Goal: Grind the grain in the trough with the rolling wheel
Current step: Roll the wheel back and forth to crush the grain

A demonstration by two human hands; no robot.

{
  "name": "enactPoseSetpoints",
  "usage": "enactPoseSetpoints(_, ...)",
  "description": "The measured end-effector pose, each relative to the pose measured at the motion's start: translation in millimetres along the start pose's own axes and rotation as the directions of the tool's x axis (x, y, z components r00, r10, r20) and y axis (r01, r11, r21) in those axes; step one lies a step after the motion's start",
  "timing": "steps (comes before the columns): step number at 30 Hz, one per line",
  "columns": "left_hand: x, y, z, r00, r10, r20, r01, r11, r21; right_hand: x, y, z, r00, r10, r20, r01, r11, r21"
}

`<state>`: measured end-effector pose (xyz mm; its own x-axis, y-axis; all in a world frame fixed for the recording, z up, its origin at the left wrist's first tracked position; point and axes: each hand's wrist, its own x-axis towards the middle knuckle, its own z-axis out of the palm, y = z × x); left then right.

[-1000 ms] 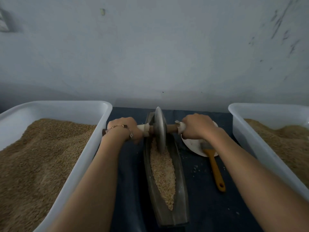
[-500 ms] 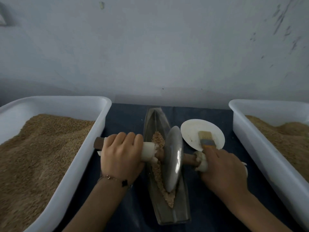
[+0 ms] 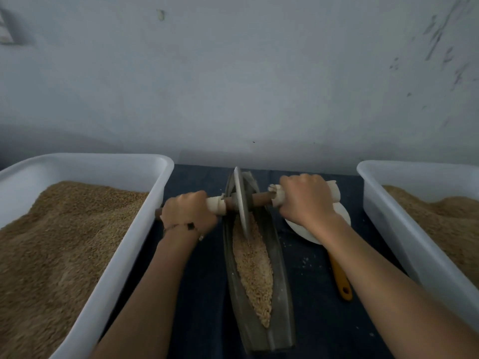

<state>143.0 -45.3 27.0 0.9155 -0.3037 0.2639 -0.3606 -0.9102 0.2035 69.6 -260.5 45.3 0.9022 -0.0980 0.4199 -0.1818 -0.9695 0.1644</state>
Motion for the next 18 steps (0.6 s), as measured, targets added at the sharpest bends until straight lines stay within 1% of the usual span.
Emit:
enactPoseSetpoints(1,-12.2,0.8,-1.1,0.998,0.042,-0.048,-0.040,0.999,0.034,-14.8,-1.6,-2.5,1.000,0.006,-0.012,-0.006,0.999,0.033)
enactPoseSetpoints(3,-41.4,4.9,-8.5,0.974,0.169,-0.153,-0.151,0.981,0.122,-49.8,-3.1,-6.6,0.998,0.065,0.017,-0.066,0.993,0.100)
enactPoseSetpoints(4,-55.7,7.7,-13.0,0.947,0.243,-0.211,-0.215,0.965,0.150,-68.6,-3.3,-7.7,0.994,0.104,0.037,-0.108,0.986,0.124)
enactPoseSetpoints(6,-81.0,12.6,-21.5,0.875,0.344,-0.342,-0.312,0.939,0.146,-103.1,-2.2,-8.8,0.985,0.166,0.043,-0.170,0.973,0.157)
enactPoseSetpoints(7,-89.7,13.3,-24.6,0.838,0.378,-0.393,-0.344,0.926,0.158,-117.3,-2.6,-10.9,0.984,0.174,0.036,-0.177,0.973,0.147)
enactPoseSetpoints(8,-96.0,12.2,-25.7,0.816,0.398,-0.420,-0.359,0.917,0.173,-126.9,-3.3,-14.1,0.988,0.154,0.009,-0.154,0.980,0.125)
enactPoseSetpoints(10,-99.4,7.2,-22.8,0.800,0.406,-0.442,-0.373,0.913,0.163,-129.7,-2.0,-19.4,0.993,0.086,-0.082,-0.076,0.991,0.108)
enactPoseSetpoints(11,-97.1,3.9,-19.1,0.810,0.395,-0.434,-0.376,0.917,0.134,-123.2,-0.5,-22.3,0.992,0.061,-0.110,-0.049,0.993,0.104)
enactPoseSetpoints(12,-92.6,1.7,-15.5,0.835,0.370,-0.407,-0.365,0.926,0.093,-112.4,0.8,-23.7,0.995,0.047,-0.083,-0.039,0.995,0.096)
enactPoseSetpoints(13,-86.1,1.1,-13.6,0.878,0.332,-0.344,-0.328,0.942,0.071,-97.7,1.7,-22.8,0.999,0.037,-0.018,-0.035,0.996,0.087)
enactPoseSetpoints(15,-59.6,4.4,-14.1,0.968,0.209,-0.137,-0.188,0.970,0.154,-61.7,7.1,-11.8,0.982,0.043,0.185,-0.068,0.988,0.135)
enactPoseSetpoints(16,-41.4,6.5,-13.9,0.991,0.123,-0.048,-0.113,0.979,0.172,-43.5,11.4,-5.0,0.964,0.038,0.263,-0.082,0.984,0.159)
enactPoseSetpoints(18,-7.3,11.7,-14.7,0.995,0.050,0.090,-0.066,0.980,0.185,-12.8,18.7,2.8,0.923,0.027,0.384,-0.116,0.970,0.212)
